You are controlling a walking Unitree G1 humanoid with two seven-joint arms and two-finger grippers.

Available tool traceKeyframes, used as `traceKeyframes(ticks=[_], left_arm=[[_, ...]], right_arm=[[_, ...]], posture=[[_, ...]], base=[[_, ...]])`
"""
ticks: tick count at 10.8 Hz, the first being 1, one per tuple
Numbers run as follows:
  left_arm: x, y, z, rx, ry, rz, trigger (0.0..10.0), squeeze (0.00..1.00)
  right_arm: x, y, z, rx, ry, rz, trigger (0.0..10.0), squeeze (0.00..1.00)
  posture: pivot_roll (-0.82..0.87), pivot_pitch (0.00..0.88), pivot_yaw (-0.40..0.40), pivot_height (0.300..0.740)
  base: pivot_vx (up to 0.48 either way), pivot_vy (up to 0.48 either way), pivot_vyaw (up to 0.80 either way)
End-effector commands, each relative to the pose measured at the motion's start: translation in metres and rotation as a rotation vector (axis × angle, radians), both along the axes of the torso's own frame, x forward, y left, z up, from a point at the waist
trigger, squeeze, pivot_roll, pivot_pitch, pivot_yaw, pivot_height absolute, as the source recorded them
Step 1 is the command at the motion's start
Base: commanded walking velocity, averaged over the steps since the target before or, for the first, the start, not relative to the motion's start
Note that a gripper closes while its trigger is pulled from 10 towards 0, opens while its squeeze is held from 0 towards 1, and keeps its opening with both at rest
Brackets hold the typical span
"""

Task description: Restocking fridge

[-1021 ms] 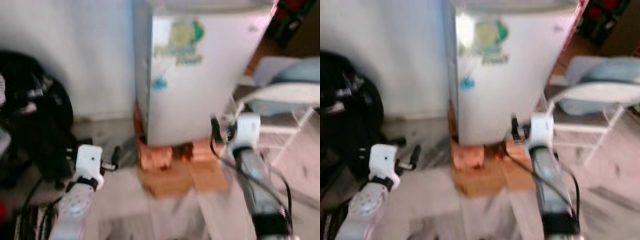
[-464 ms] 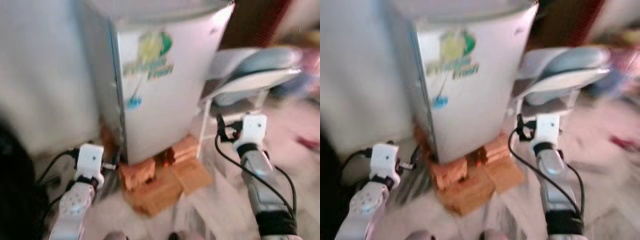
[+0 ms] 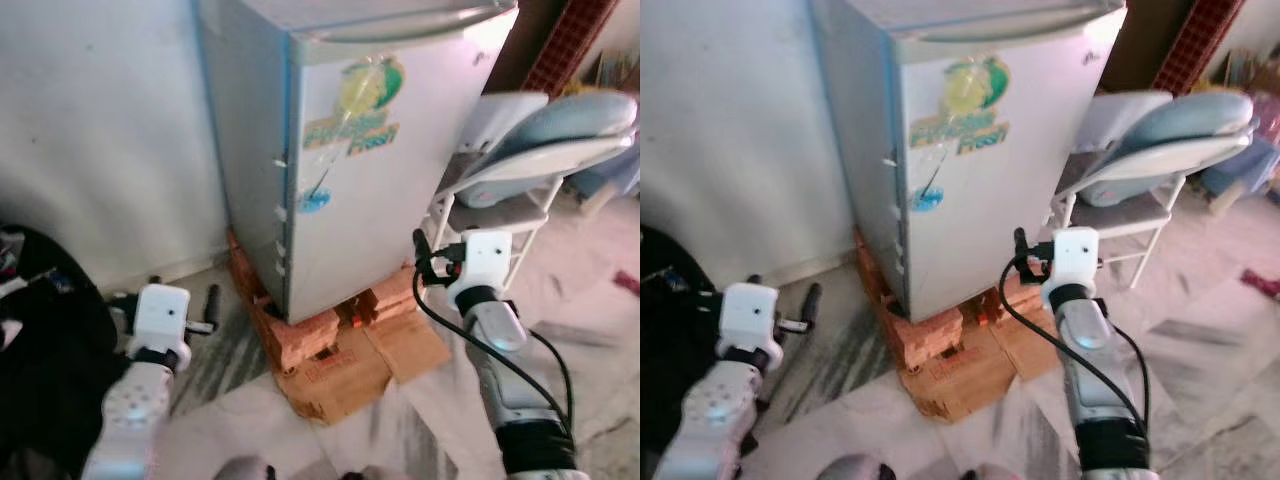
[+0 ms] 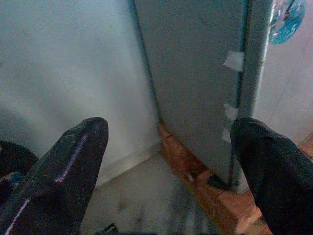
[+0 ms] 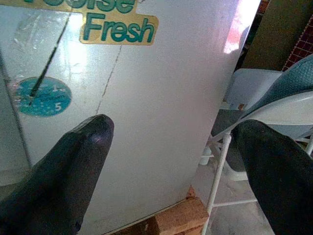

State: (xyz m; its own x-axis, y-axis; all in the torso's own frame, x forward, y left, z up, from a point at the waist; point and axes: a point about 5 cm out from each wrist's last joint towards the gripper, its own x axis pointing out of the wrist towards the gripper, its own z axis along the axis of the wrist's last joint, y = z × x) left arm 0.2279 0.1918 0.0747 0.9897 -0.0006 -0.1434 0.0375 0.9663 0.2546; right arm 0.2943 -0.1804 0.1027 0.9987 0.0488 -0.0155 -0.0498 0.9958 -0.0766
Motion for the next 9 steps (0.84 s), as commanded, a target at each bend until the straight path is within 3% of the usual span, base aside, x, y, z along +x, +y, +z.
traceKeyframes(ticks=[1,2,5,7,9], left_arm=[[0.002,-0.001,0.002,0.029,-0.013,-0.01,10.0,0.0],[0.002,-0.002,0.004,0.072,-0.035,-0.033,10.0,0.0],[0.002,-0.005,0.007,0.087,-0.062,-0.063,10.0,0.0],[0.001,-0.011,0.008,0.098,-0.076,-0.113,10.0,0.0],[0.001,-0.012,0.007,0.027,-0.081,-0.09,10.0,0.0]], right_arm=[[-0.001,-0.004,0.002,-0.01,-0.007,-0.011,10.0,0.0],[0.0,-0.003,0.002,-0.011,-0.009,-0.011,10.0,0.0],[0.0,-0.003,0.003,-0.019,-0.019,-0.004,10.0,0.0],[0.0,-0.002,0.003,-0.018,-0.014,-0.007,10.0,0.0],[0.0,-0.002,0.004,-0.019,-0.015,-0.004,10.0,0.0]], posture=[[0.14,0.032,-0.052,0.74],[0.14,0.032,-0.052,0.74],[0.14,0.031,-0.052,0.74],[0.14,0.032,-0.052,0.74],[0.14,0.037,-0.052,0.74]], base=[[0.0,0.48,-0.57],[0.0,0.465,-0.65],[0.292,0.37,-0.42],[0.469,0.0,-0.4],[0.24,0.0,-0.8]])
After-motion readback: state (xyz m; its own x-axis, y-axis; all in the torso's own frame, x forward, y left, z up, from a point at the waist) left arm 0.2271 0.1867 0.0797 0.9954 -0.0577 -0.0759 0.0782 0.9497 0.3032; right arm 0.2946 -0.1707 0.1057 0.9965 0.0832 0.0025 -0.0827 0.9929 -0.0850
